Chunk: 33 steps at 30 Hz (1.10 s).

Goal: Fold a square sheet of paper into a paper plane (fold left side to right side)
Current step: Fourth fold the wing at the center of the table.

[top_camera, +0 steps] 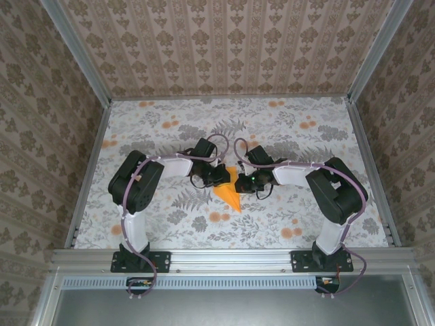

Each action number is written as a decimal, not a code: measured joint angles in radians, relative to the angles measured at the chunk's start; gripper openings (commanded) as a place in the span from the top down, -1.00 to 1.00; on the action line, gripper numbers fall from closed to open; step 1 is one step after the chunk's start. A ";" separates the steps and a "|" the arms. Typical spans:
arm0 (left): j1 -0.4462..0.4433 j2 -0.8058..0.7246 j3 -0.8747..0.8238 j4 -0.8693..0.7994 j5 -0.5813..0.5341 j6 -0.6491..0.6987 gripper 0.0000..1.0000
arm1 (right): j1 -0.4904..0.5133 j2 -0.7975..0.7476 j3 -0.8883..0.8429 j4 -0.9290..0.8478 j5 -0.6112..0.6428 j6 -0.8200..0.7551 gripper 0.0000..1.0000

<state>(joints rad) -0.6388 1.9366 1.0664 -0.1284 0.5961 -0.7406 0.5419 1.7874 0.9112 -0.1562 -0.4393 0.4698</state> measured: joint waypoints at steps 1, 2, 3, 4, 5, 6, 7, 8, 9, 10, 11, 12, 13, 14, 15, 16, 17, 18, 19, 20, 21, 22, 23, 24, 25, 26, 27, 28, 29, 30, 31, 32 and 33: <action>0.000 0.000 -0.001 0.000 -0.001 0.000 0.80 | 0.000 0.000 0.002 -0.003 0.002 0.000 0.81; 0.000 0.000 -0.002 0.001 -0.001 0.000 0.80 | 0.000 0.000 0.003 -0.004 0.006 0.000 0.77; 0.000 0.000 -0.003 0.002 -0.001 0.000 0.80 | 0.000 0.000 0.003 -0.005 0.008 0.000 0.73; 0.000 0.000 -0.006 0.005 -0.001 0.000 0.81 | 0.000 -0.002 0.003 -0.007 0.014 0.001 0.67; 0.000 0.000 -0.007 0.009 0.000 0.000 0.81 | -0.001 -0.008 0.004 -0.013 0.020 0.002 0.61; 0.001 0.000 -0.007 0.009 0.000 0.000 0.81 | -0.002 -0.019 0.004 -0.022 0.029 0.003 0.54; 0.001 0.000 -0.008 0.011 0.002 0.000 0.81 | -0.003 -0.039 0.004 -0.040 0.043 0.003 0.49; 0.001 0.000 -0.010 0.013 0.002 0.000 0.81 | -0.008 -0.066 0.004 -0.061 0.057 0.000 0.46; 0.003 0.000 -0.011 0.015 0.003 0.000 0.81 | -0.010 -0.091 0.003 -0.076 0.068 0.000 0.46; 0.005 0.000 -0.011 0.016 0.004 0.000 0.81 | -0.013 -0.124 0.003 -0.092 0.076 0.000 0.46; 0.005 0.000 -0.011 0.017 0.004 0.000 0.81 | -0.016 -0.163 0.003 -0.107 0.080 0.000 0.48; 0.005 0.000 -0.011 0.017 0.004 0.000 0.81 | -0.016 -0.191 0.003 -0.114 0.081 0.000 0.50; 0.005 0.000 -0.011 0.017 0.005 0.001 0.81 | -0.016 -0.224 0.000 -0.117 0.077 0.002 0.52; 0.005 0.000 -0.011 0.017 0.005 0.000 0.81 | -0.013 -0.247 -0.005 -0.115 0.067 0.004 0.55; 0.005 0.000 -0.011 0.017 0.005 0.001 0.81 | -0.007 -0.265 -0.013 -0.110 0.055 0.008 0.57; 0.005 0.000 -0.011 0.017 0.005 0.001 0.81 | 0.002 -0.276 -0.025 -0.101 0.036 0.018 0.60; 0.005 0.000 -0.011 0.016 0.005 0.000 0.81 | 0.014 -0.277 -0.037 -0.087 0.014 0.031 0.62; 0.005 0.000 -0.011 0.017 0.006 0.001 0.81 | 0.027 -0.273 -0.048 -0.077 -0.003 0.039 0.62; 0.005 0.000 -0.011 0.017 0.006 0.001 0.81 | 0.042 -0.265 -0.060 -0.068 -0.020 0.052 0.63; 0.005 0.000 -0.011 0.017 0.006 0.001 0.81 | 0.055 -0.253 -0.067 -0.061 -0.031 0.062 0.62; 0.005 0.000 -0.011 0.017 0.006 0.001 0.81 | 0.065 -0.238 -0.070 -0.057 -0.040 0.068 0.62; 0.005 0.000 -0.011 0.017 0.006 0.001 0.81 | 0.076 -0.220 -0.071 -0.053 -0.047 0.076 0.62; 0.005 0.000 -0.011 0.016 0.006 0.001 0.81 | 0.085 -0.204 -0.071 -0.048 -0.051 0.081 0.62; 0.005 0.000 -0.011 0.016 0.006 0.001 0.81 | 0.089 -0.191 -0.071 -0.045 -0.056 0.084 0.62; 0.005 0.000 -0.011 0.017 0.006 0.001 0.81 | 0.089 -0.180 -0.071 -0.042 -0.060 0.084 0.62; 0.005 0.000 -0.011 0.016 0.006 0.001 0.81 | 0.089 -0.170 -0.071 -0.040 -0.063 0.084 0.62; 0.005 0.000 -0.011 0.016 0.006 0.001 0.81 | 0.089 -0.162 -0.071 -0.037 -0.063 0.084 0.62; 0.005 0.000 -0.011 0.016 0.006 0.001 0.81 | 0.089 -0.151 -0.071 -0.035 -0.064 0.084 0.62; 0.005 0.000 -0.011 0.016 0.006 0.001 0.81 | 0.089 -0.139 -0.071 -0.034 -0.064 0.084 0.62; 0.005 0.000 -0.011 0.016 0.006 0.001 0.81 | 0.089 -0.130 -0.071 -0.034 -0.065 0.084 0.62; 0.005 0.000 -0.011 0.016 0.006 0.001 0.81 | 0.089 -0.119 -0.071 -0.034 -0.065 0.084 0.62; 0.005 0.000 -0.011 0.016 0.006 0.001 0.81 | 0.089 -0.112 -0.071 -0.034 -0.064 0.084 0.62; 0.005 0.000 -0.011 0.016 0.006 0.001 0.81 | 0.089 -0.109 -0.071 -0.034 -0.064 0.084 0.62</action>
<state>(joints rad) -0.6342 1.9362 1.0550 -0.1120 0.6018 -0.7395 0.6312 1.6787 0.8406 -0.1902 -0.5034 0.5533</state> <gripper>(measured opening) 0.096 0.189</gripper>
